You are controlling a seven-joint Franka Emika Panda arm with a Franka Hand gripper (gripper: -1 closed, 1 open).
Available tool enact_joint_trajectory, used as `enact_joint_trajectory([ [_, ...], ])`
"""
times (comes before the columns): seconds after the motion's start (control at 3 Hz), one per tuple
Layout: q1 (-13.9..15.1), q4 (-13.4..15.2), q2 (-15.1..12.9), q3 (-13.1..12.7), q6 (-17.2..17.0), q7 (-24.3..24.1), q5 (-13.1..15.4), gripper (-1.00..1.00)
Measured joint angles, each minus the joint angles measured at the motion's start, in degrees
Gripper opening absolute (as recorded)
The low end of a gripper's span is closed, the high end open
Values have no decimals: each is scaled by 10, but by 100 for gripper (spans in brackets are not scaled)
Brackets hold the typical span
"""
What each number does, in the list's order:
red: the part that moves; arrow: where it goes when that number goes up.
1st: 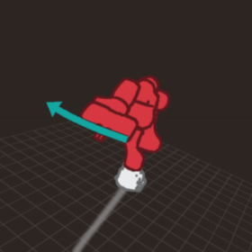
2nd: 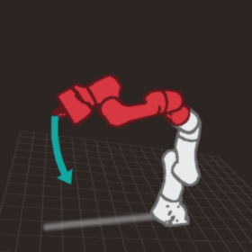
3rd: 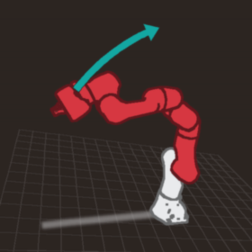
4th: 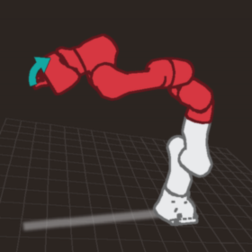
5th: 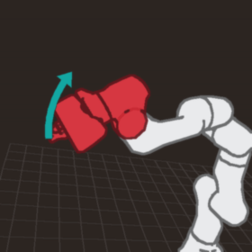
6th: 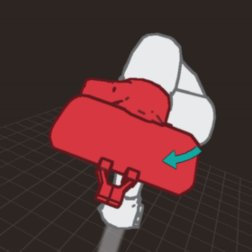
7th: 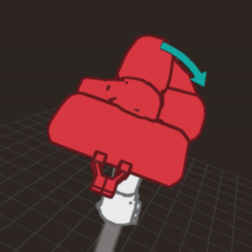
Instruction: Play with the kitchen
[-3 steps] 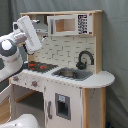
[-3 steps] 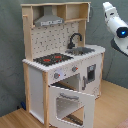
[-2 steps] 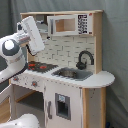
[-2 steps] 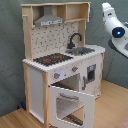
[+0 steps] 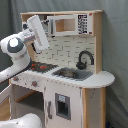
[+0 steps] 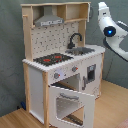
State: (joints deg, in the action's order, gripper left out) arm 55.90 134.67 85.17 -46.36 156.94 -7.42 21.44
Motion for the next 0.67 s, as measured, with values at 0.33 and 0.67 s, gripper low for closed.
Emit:
enact_joint_trajectory([
  [0.33, 46, -31, -9, -11, -3, -31, -1, 100],
  [0.67, 85, -60, -16, -29, -3, -58, -2, 100],
])
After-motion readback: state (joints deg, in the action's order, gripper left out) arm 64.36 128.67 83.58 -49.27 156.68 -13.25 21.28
